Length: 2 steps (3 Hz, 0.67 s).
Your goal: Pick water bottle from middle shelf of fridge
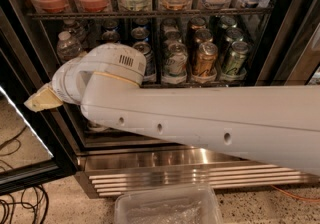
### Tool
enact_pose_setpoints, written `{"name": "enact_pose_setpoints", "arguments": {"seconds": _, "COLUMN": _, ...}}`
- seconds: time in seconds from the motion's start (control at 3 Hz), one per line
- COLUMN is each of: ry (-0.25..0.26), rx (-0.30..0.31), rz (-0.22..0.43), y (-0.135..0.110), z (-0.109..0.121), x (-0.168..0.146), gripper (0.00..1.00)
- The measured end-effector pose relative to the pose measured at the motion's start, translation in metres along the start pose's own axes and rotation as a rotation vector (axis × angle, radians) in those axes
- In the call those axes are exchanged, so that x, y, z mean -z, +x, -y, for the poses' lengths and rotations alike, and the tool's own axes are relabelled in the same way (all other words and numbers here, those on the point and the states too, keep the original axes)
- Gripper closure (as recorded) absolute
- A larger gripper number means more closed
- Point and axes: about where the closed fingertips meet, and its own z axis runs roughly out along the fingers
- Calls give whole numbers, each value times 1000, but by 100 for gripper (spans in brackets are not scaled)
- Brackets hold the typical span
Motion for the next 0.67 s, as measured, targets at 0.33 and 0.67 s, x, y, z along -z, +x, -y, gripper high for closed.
{"name": "enact_pose_setpoints", "arguments": {"seconds": 0.33, "ry": 0, "rx": 0, "rz": 0, "y": 0, "z": 0, "x": 0, "gripper": 0}}
{"name": "enact_pose_setpoints", "arguments": {"seconds": 0.67, "ry": 26, "rx": -2, "rz": 2, "y": -3, "z": 1, "x": -1, "gripper": 0}}
